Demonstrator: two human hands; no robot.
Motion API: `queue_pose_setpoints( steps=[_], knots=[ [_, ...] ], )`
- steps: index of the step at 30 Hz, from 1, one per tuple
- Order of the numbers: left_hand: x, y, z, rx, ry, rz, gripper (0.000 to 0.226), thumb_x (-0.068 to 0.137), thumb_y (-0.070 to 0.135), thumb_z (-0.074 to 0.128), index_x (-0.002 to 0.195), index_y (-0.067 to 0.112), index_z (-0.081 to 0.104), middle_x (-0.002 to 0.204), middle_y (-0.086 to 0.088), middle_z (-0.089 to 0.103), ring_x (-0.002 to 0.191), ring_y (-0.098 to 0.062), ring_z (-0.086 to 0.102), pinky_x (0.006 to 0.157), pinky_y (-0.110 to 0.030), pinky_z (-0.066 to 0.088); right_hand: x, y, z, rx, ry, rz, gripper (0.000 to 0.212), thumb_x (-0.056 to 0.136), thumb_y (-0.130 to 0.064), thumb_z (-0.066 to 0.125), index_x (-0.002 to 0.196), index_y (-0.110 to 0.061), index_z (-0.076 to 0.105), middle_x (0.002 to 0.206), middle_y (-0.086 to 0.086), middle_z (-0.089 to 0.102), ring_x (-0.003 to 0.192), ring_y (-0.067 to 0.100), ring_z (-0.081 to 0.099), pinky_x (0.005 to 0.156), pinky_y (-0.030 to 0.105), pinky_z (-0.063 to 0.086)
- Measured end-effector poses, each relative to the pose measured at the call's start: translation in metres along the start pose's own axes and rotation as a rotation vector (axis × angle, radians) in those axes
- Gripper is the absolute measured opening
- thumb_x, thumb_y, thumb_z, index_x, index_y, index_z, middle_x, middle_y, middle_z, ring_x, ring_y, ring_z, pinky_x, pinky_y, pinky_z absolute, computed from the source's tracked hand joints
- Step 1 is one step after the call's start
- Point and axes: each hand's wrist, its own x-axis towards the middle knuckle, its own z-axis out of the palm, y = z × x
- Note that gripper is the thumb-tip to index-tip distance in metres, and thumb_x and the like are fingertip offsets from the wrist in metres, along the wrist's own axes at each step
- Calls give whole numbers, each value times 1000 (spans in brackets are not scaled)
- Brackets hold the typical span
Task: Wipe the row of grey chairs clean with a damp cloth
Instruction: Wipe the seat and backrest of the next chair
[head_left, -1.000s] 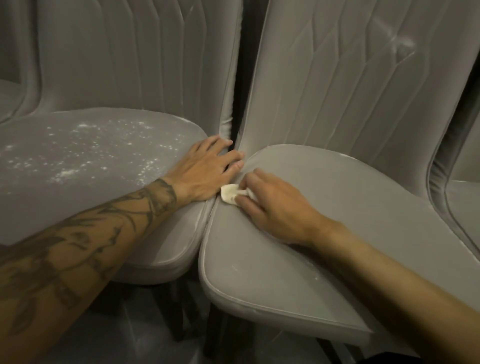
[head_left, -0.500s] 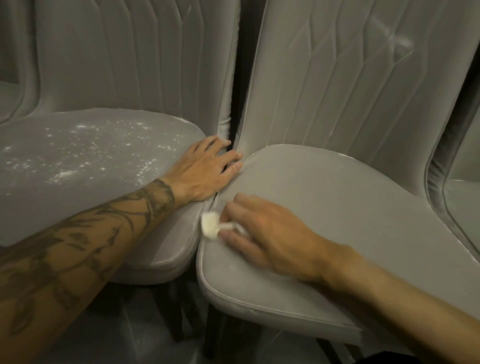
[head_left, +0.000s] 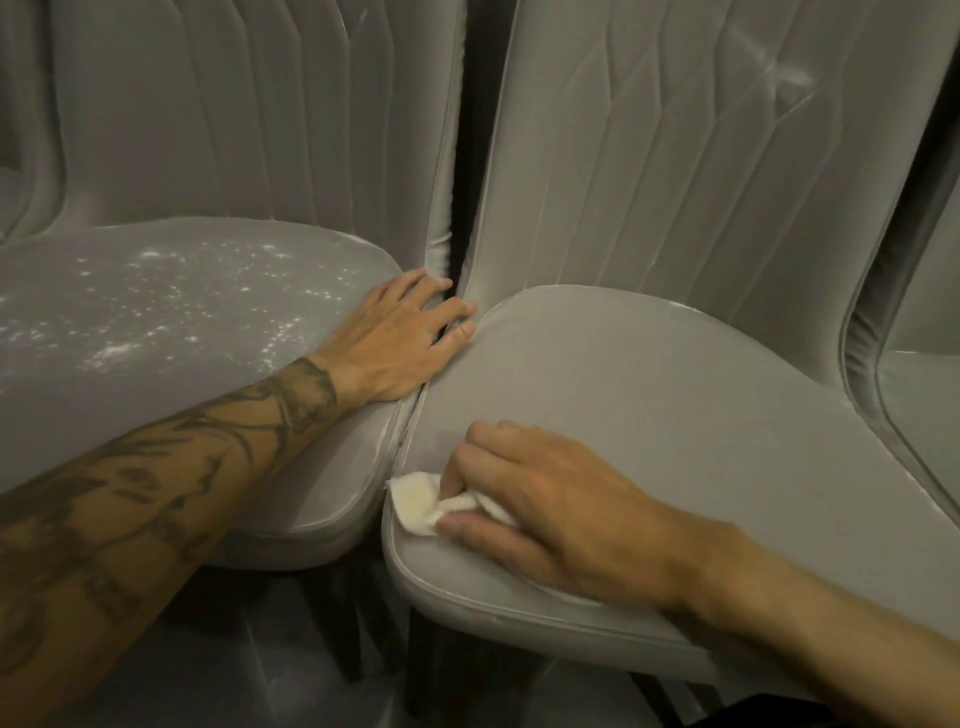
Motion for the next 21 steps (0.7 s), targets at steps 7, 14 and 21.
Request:
queue_pose_setpoints(
  steps=[7,14,21],
  knots=[
    [1,1,0,-12,-8,-10,53,107,58,24,151,38,46,161,-2,35,153,-25,21,125,-48,21,8,61,-24,-60,3,387,28,104,-41,46,113,-16,54,111,3,55,101,23,53,91,40,42],
    [0,3,-2,2,-7,-17,55,105,59,23,150,38,46,161,-2,35,153,-26,22,124,-47,22,-20,3,-11,44,-63,-2,20,106,-45,45,110,-26,52,105,-9,49,89,10,48,80,25,39],
    [1,2,-2,-8,-26,-27,55,105,60,22,151,39,44,162,-2,34,154,-26,21,125,-48,21,-8,43,-13,-186,97,461,29,105,-44,42,115,-18,52,113,3,53,103,26,53,89,38,41]
  ],
)
